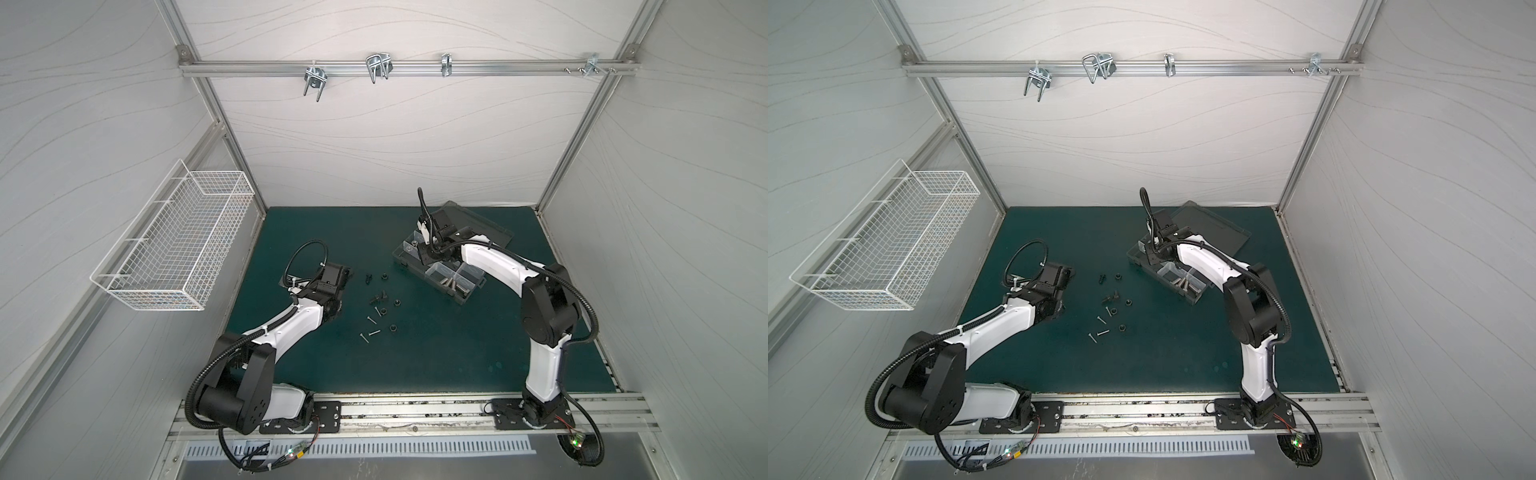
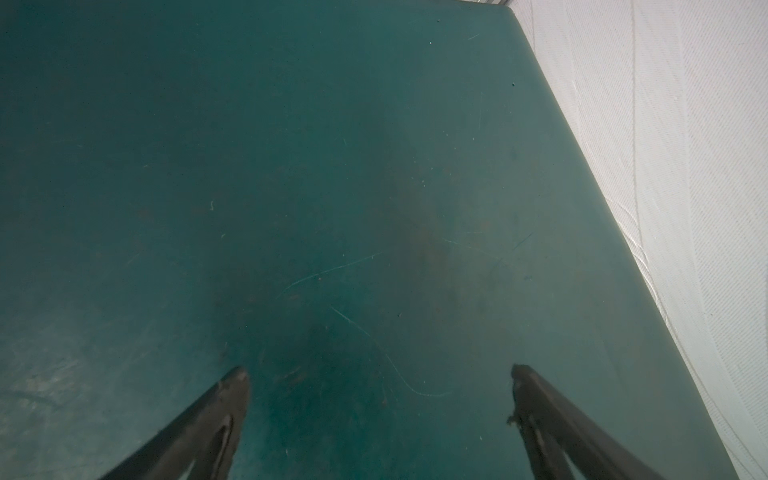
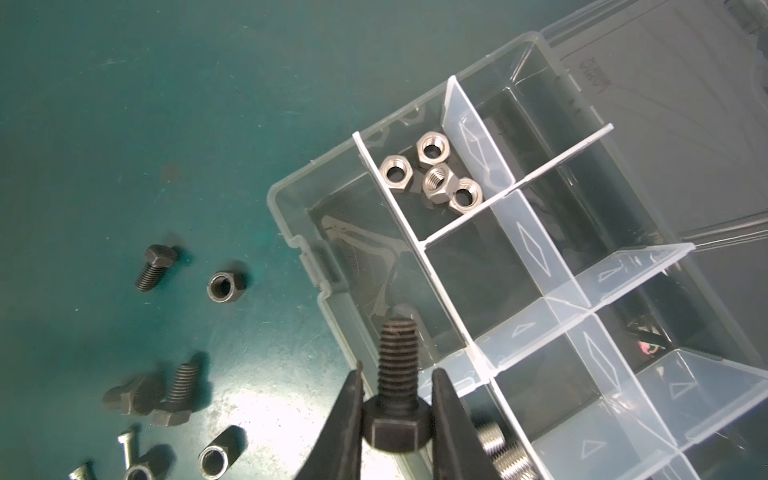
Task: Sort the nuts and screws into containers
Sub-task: 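Carry the black bolt into an empty organizer compartment and release it, then move the right gripper back over the pile to another black bolt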
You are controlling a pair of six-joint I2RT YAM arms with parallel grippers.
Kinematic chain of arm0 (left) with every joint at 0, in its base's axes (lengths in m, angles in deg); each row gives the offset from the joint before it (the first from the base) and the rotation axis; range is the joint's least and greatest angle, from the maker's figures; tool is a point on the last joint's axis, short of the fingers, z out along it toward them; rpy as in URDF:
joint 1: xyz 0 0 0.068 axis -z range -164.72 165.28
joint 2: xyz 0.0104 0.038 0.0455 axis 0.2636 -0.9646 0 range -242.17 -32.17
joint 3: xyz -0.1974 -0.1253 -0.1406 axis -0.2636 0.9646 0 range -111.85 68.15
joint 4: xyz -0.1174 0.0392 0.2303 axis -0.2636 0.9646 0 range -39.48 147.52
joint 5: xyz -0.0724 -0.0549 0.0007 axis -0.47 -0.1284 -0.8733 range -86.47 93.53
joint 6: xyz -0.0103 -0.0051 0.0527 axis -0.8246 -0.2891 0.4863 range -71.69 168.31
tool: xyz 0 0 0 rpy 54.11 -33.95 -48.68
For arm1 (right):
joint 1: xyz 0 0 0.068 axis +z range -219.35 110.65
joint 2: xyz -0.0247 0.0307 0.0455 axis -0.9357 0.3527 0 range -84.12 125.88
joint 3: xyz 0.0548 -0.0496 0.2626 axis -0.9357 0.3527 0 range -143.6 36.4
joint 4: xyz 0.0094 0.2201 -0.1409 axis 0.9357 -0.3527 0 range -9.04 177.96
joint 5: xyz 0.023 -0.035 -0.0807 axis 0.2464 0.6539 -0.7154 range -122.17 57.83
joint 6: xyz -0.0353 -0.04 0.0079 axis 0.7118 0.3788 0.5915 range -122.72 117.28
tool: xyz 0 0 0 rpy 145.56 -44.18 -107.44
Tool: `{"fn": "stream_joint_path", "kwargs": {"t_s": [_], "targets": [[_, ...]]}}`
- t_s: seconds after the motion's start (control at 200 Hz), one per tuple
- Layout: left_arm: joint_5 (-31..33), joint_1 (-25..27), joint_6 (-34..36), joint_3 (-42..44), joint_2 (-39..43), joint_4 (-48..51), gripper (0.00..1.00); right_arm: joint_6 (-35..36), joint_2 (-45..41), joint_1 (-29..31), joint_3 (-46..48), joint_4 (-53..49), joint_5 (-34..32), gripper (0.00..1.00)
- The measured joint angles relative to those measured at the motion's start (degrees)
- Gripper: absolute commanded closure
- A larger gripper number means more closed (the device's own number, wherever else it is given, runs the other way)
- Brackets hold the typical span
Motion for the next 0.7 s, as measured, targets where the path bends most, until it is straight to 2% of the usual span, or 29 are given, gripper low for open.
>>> {"fn": "stream_joint_path", "kwargs": {"t_s": [0.38, 0.625, 0.7], "targets": [[-0.3, 0.0, 0.0, 0.0, 0.0, 0.1, 0.01, 1.1, 4.0, 0.3, -0.1, -0.4, 1.1, 0.92], [-0.5, 0.0, 0.0, 0.0, 0.0, 0.4, 0.01, 1.4, 8.0, 0.2, -1.1, -0.8, 1.0, 0.63], [-0.5, 0.0, 0.0, 0.0, 0.0, 0.4, 0.01, 1.6, 8.0, 0.3, -1.9, -0.9, 0.9, 0.57]]}}
